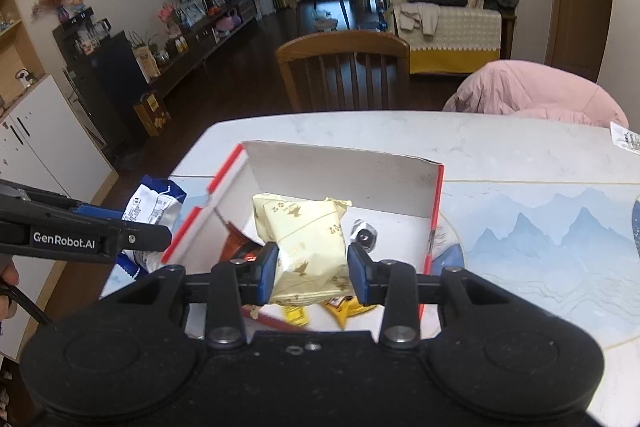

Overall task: Organize snacks
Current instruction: 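Carry both packets into the red box and open both grippers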

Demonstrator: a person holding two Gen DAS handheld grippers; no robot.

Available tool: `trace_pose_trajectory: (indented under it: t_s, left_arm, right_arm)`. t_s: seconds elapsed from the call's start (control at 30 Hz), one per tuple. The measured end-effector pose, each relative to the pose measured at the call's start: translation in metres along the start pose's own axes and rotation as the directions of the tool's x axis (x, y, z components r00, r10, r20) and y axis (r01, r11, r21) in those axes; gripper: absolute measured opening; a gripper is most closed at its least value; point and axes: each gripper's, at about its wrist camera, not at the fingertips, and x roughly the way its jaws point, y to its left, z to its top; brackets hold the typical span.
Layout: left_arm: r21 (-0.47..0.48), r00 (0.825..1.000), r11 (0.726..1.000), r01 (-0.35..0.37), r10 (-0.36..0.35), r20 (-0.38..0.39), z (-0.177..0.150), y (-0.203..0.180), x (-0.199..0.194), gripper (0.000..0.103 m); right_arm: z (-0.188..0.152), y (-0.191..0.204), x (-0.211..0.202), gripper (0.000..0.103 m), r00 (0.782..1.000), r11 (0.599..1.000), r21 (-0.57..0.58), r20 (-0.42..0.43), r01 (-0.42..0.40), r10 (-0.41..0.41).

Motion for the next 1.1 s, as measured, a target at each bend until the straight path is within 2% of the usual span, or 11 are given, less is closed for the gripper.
trace_pose_trajectory:
  t_s: [0.2,0.4,0.63,0.87,1.1]
  left_arm:
    - [-0.015,0.996,1.000,-0.025,0.024,-0.084,0.025,-0.002,0.043,0.047]
    - [-0.016,0.986,0.997,-0.071,0.068,-0.150,0.036,-0.005,0.080,0.047]
    - [0.006,0.970,0.994,-0.109,0.107,-0.220,0.040,-0.008,0.114,0.048]
    - [0.022,0.954,0.992,-0.127,0.128,-0.270,0.039,-0.010,0.138,0.048]
    - [0.033,0.941,0.988,-0.152,0.155,-0.300,0.038,-0.013,0.153,0.048]
  right_arm:
    - [0.013,-0.016,0.042,0.037,0.995,1.000,-0.004,-0.104,0.002,-0.003]
    - [0.018,-0.023,0.082,0.037,0.984,1.000,-0.017,-0.179,0.000,-0.003]
    - [0.012,-0.012,0.123,0.037,0.964,0.995,-0.095,-0.264,-0.020,-0.006]
    - [0.005,-0.012,0.147,0.037,0.944,0.992,-0.120,-0.328,-0.034,-0.007]
    - [0.003,-0.012,0.159,0.037,0.934,0.990,-0.131,-0.356,-0.044,-0.005]
